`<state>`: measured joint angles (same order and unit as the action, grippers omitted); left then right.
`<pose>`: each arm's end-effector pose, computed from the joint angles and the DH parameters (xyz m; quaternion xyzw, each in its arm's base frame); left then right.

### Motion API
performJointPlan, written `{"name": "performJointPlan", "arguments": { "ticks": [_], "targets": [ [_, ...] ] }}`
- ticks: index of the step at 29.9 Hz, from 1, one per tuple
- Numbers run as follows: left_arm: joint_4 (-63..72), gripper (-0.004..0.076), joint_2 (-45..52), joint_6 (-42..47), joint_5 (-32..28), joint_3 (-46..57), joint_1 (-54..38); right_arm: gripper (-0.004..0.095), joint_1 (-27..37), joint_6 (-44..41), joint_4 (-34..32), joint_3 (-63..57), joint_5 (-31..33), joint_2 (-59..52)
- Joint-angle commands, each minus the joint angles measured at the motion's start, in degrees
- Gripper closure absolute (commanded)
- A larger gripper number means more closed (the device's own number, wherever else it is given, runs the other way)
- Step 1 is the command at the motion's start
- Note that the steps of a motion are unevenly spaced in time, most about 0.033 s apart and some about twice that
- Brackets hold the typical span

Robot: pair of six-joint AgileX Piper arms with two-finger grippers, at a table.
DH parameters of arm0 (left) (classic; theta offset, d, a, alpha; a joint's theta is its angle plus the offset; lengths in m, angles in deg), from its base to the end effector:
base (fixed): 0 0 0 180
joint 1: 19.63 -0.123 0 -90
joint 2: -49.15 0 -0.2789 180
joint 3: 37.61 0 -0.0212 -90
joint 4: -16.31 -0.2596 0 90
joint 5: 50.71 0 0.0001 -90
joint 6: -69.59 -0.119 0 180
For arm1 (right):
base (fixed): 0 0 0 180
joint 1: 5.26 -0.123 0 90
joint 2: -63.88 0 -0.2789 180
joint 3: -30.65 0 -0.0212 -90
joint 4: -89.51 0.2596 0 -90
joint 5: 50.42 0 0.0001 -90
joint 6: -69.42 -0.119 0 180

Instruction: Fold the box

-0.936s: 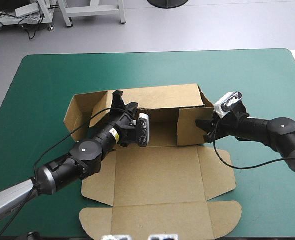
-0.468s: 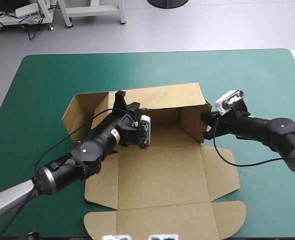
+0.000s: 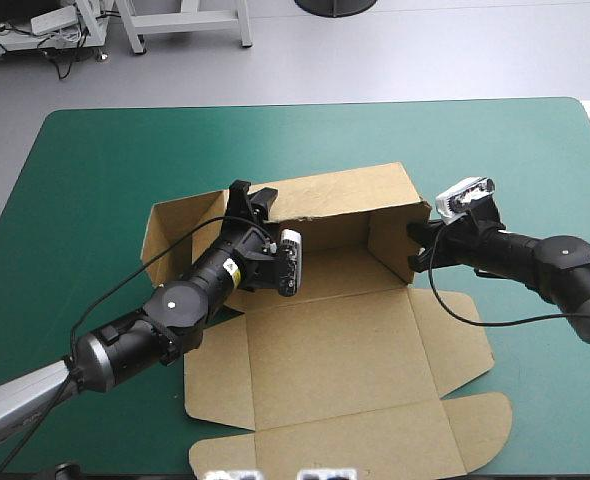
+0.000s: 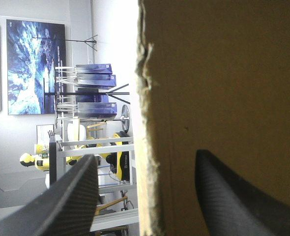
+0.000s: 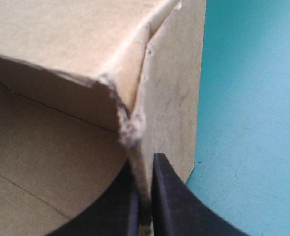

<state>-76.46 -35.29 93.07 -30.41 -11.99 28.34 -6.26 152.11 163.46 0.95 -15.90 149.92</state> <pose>0.2514 -0.2171 0.2951 0.6320 0.5035 0.2474 0.5346 0.3028 0.0702 0.2482 -0.2235 0.8364 0.2113 0.4537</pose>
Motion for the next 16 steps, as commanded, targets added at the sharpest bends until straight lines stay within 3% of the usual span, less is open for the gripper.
{"name": "performJointPlan", "arguments": {
  "ticks": [1, 7, 10, 13, 16],
  "targets": [
    [-1.23, 0.0302, 3.37, 4.77, 3.26, -1.53, 4.36, 0.0906, 0.08, -1.46, 3.11, 1.38, -0.84, -1.65],
    [-1.33, 0.0302, 10.95, 8.56, 5.08, -1.64, 12.97, 0.0906, 0.08, -3.63, 3.11, 1.38, -0.73, -1.65],
    [-1.24, 0.0325, 14.39, 10.16, 9.78, -1.87, 13.83, 0.0906, 0.08, -4.17, 3.11, 1.49, -0.08, -1.99],
    [-1.26, 0.0438, 16.07, 13.94, 21.12, -3.56, 12.77, 0.0906, 0.08, -5.82, 2.79, 1.71, 0.27, -3.64],
    [-1.10, 0.0618, 16.18, 14.17, 24.72, -6.21, 9.77, 0.0906, 0.08, -10.67, -1.42, 2.95, 0.27, -6.07]
  ]
}}
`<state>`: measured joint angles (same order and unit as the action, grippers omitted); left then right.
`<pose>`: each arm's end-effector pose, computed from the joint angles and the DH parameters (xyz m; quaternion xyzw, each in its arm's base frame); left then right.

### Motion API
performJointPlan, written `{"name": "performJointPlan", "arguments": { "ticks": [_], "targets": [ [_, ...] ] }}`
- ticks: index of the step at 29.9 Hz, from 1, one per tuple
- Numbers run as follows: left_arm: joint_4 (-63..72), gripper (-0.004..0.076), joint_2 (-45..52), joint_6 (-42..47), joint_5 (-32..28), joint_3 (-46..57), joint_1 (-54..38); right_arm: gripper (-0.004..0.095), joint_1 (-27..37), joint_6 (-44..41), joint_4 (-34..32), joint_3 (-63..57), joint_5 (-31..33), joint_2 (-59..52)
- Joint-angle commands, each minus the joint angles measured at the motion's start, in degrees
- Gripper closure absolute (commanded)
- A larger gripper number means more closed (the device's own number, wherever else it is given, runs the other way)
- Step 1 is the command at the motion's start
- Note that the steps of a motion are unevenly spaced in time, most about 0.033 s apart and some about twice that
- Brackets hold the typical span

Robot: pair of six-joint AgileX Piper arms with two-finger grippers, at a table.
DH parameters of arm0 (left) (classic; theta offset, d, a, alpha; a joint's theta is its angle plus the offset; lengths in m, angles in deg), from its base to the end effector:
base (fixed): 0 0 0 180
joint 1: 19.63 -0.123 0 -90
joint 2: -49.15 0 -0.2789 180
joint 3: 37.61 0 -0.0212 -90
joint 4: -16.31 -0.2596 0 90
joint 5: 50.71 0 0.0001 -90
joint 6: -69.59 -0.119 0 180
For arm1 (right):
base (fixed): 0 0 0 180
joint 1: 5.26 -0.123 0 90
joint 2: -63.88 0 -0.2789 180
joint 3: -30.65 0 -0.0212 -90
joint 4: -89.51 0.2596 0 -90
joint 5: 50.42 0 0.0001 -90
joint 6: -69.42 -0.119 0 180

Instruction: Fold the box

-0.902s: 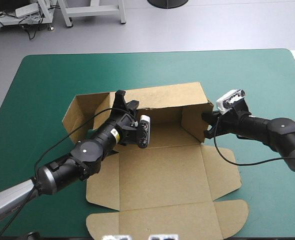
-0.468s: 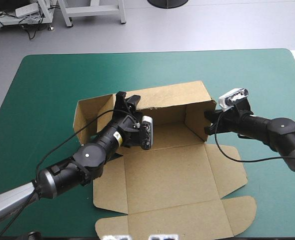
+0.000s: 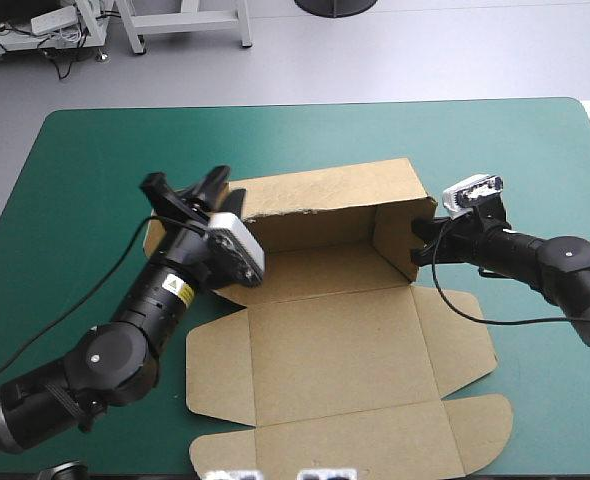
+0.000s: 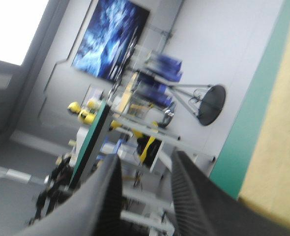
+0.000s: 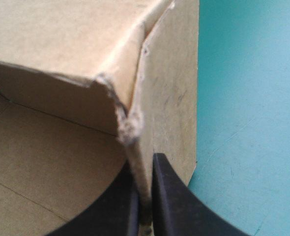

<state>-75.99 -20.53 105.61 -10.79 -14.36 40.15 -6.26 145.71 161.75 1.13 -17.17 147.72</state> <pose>0.1942 -0.1817 0.3908 0.4457 0.5551 0.2271 0.6646 0.2991 0.0674 0.2591 -0.1869 0.8412 0.2155 0.4593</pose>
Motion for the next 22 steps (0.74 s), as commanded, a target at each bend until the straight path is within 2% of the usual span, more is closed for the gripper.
{"name": "performJointPlan", "arguments": {
  "ticks": [1, 2, 5, 8, 13, 18, 22],
  "targets": [
    [-1.11, 0.0673, 1.43, 1.63, 4.66, -4.64, -3.11, 0.0906, 0.08, -6.73, -1.60, 3.25, 1.54, -4.62],
    [0.16, 0.0738, 1.21, 1.63, 4.09, -5.71, -4.63, 0.0906, 0.08, -10.34, -4.06, 3.96, 2.02, -5.52],
    [7.41, 0.0721, 1.06, 1.63, 1.39, -9.00, -11.13, 0.0906, 0.08, -19.03, -11.94, 6.28, 4.28, -8.04],
    [13.07, 0.0721, 1.06, 1.63, -3.32, -11.57, -19.86, 0.0906, 0.08, -26.10, -16.71, 8.70, 6.23, -10.29],
    [35.10, 0.0720, 1.06, -0.96, -12.07, -13.60, -37.93, 0.0906, 0.08, -38.21, -24.92, 14.46, 15.00, -11.17],
    [68.66, 0.0720, -0.24, -21.33, -12.56, -13.60, -54.24, 0.0906, 0.08, -45.63, -30.76, 19.25, 21.02, -10.54],
    [95.75, 0.0720, -1.94, -40.95, -7.34, -13.60, -63.20, 0.0906, 0.08, -49.59, -35.60, 22.60, 24.10, -8.45]
  ]
}}
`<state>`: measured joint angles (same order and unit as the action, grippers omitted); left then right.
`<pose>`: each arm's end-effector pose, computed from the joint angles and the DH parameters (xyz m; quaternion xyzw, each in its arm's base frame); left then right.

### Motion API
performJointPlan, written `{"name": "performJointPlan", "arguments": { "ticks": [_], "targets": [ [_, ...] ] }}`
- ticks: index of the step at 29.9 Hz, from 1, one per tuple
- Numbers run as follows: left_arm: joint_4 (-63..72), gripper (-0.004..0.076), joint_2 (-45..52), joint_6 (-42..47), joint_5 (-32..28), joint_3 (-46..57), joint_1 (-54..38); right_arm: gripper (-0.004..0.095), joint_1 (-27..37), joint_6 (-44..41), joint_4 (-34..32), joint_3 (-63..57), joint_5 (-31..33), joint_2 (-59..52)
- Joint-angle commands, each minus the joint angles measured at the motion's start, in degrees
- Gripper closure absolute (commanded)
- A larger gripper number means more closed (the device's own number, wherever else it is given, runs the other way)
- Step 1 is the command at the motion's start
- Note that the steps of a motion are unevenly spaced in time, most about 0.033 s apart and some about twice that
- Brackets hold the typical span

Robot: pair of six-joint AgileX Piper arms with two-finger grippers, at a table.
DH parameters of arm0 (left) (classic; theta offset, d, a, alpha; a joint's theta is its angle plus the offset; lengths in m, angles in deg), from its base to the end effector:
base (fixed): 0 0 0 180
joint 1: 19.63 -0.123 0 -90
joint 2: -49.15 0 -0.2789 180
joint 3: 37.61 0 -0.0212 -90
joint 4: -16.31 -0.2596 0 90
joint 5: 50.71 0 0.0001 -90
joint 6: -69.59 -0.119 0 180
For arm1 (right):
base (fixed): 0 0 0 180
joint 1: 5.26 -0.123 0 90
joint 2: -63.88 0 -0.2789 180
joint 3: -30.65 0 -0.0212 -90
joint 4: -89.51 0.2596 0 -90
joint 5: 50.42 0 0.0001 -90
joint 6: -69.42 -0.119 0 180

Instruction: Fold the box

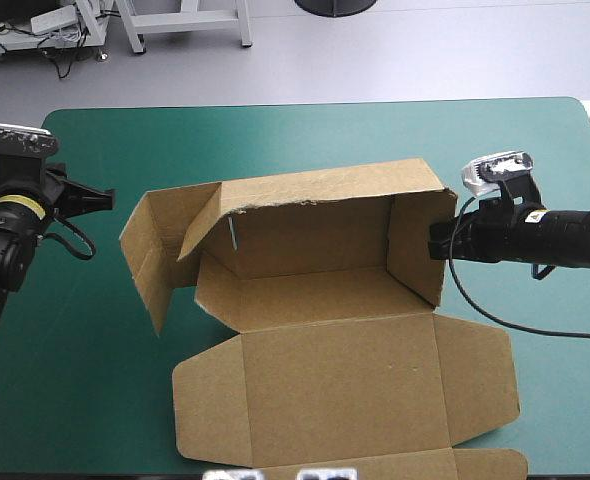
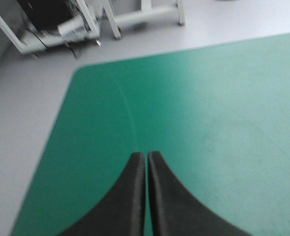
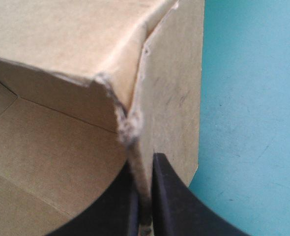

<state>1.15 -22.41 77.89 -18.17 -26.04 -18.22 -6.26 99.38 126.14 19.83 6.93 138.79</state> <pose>0.2743 0.0100 0.3903 0.0058 0.8410 0.0742 0.5359 0.2535 0.0642 0.3573 -0.1661 0.8884 0.2198 0.3672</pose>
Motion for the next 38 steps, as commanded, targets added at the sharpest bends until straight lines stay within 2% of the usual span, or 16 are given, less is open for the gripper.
{"name": "performJointPlan", "arguments": {
  "ticks": [1, 3, 6, 13, 19, 25, 29, 31, 35, 38],
  "targets": [
    [26.15, 0.0720, -0.75, -17.63, 2.79, -1.92, -7.31, 0.0906, 0.08, -3.95, -0.88, 4.77, 1.06, 1.56],
    [34.56, 0.0720, -1.67, -24.41, 7.14, -1.92, -10.44, 0.0906, 0.08, -4.36, -1.63, 6.20, 2.80, 4.39],
    [41.17, 0.0721, -2.74, -28.10, 13.16, -1.92, -14.09, 0.0906, 0.08, -4.24, -1.68, 7.38, 2.97, 9.02],
    [39.27, 0.0721, -3.17, -29.47, 21.96, -1.92, -17.81, 0.0908, 0.08, -1.84, -1.68, 9.39, -1.29, 20.10],
    [38.99, 0.0721, -3.17, -29.98, 23.29, -1.92, -18.49, 0.0858, -0.05, 4.30, -1.28, 10.44, -8.00, 25.91],
    [38.98, 0.0721, -3.17, -31.20, 23.42, -1.92, -18.49, 0.0675, -0.76, 7.94, -1.26, 10.58, -13.81, 26.41],
    [38.98, 0.0721, -3.17, -32.69, 24.41, -1.92, -18.49, 0.0521, -1.28, 8.27, -1.47, 12.36, -12.34, 26.41],
    [38.98, 0.0721, -3.17, -32.69, 24.41, -1.92, -18.49, 0.0484, -1.68, 8.27, -1.94, 14.32, -11.13, 26.41],
    [38.62, 0.0721, -3.17, -32.69, 24.62, -1.92, -18.49, 0.0481, -1.57, 6.79, -3.36, 20.78, -7.52, 26.41],
    [37.21, 0.0721, -3.17, -32.69, 24.67, -1.92, -18.49, 0.0482, -1.57, 0.98, -8.38, 28.33, -2.36, 26.41]
  ]
}}
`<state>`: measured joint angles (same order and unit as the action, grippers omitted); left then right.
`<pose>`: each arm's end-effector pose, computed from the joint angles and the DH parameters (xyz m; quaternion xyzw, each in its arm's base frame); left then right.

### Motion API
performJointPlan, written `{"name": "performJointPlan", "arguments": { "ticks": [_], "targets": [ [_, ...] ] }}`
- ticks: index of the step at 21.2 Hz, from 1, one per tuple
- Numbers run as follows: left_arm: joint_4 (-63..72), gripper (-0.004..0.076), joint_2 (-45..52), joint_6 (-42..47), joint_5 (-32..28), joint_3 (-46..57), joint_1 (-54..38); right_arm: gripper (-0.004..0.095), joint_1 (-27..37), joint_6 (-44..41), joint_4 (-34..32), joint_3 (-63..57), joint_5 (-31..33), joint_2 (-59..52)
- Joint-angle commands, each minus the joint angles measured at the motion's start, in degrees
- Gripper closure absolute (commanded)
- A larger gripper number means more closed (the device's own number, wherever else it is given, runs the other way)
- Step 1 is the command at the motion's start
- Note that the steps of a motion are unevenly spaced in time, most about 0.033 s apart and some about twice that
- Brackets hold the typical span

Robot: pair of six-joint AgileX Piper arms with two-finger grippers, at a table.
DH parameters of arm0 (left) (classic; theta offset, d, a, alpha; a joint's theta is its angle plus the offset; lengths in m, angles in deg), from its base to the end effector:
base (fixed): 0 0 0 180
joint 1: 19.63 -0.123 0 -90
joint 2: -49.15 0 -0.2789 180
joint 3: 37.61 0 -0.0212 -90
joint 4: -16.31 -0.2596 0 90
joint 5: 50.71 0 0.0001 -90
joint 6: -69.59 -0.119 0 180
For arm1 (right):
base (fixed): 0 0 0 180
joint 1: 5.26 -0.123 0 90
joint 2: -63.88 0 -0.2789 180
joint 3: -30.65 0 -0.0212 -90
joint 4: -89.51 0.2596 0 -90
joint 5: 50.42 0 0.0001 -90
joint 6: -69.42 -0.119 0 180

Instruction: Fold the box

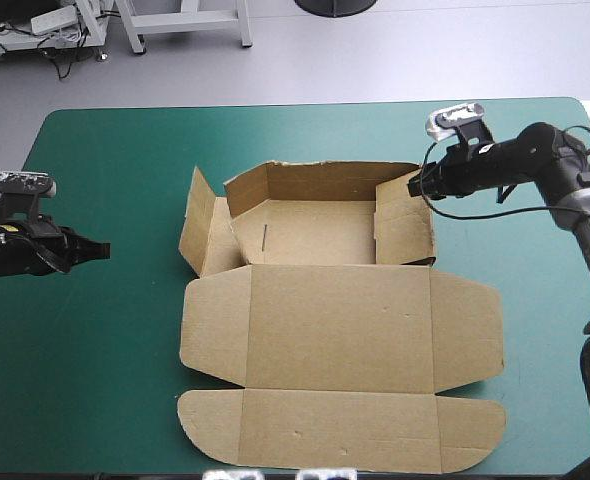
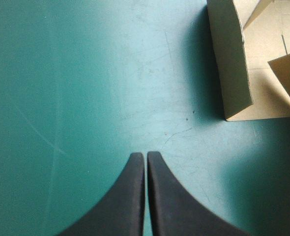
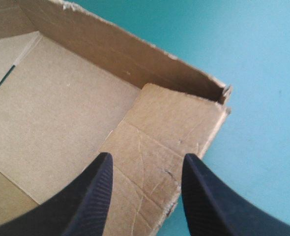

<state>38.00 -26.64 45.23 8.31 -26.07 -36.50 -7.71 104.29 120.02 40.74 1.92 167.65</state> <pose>0.2553 0.0380 0.3347 0.0155 0.9411 -0.0707 0.3303 0.3917 0.0647 0.3127 -0.2072 0.9039 0.1577 0.3394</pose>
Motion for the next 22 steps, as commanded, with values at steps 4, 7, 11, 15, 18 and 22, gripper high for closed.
{"name": "performJointPlan", "arguments": {
  "ticks": [4, 7, 11, 15, 18, 22],
  "targets": [
    [-0.39, 0.0721, 1.06, -0.02, -1.44, -1.89, -0.21, 0.0493, -0.11, -12.04, -12.88, 19.04, 17.18, -2.45],
    [-0.39, 0.0721, 1.06, -0.02, -0.76, -1.89, -0.21, 0.0523, -0.11, -16.95, -13.84, 22.07, 19.83, -3.30],
    [-0.39, 0.0724, 1.06, -0.47, -0.33, -1.89, -0.21, 0.0535, -0.23, -23.10, -10.79, 21.31, 19.83, -4.73],
    [0.29, 0.0734, 1.06, -0.47, -0.68, -1.89, -0.21, 0.0536, -0.23, -23.12, -11.59, 11.83, 17.75, -2.81],
    [0.69, 0.0734, 1.06, -0.47, -0.77, -1.89, -0.21, 0.0536, -0.23, -20.77, -5.98, 8.17, 13.23, 0.83],
    [0.69, 0.0734, 1.06, -0.47, -0.77, -1.89, -0.21, 0.0536, -0.23, -19.62, -3.84, 8.18, 12.65, 5.76]
  ]
}}
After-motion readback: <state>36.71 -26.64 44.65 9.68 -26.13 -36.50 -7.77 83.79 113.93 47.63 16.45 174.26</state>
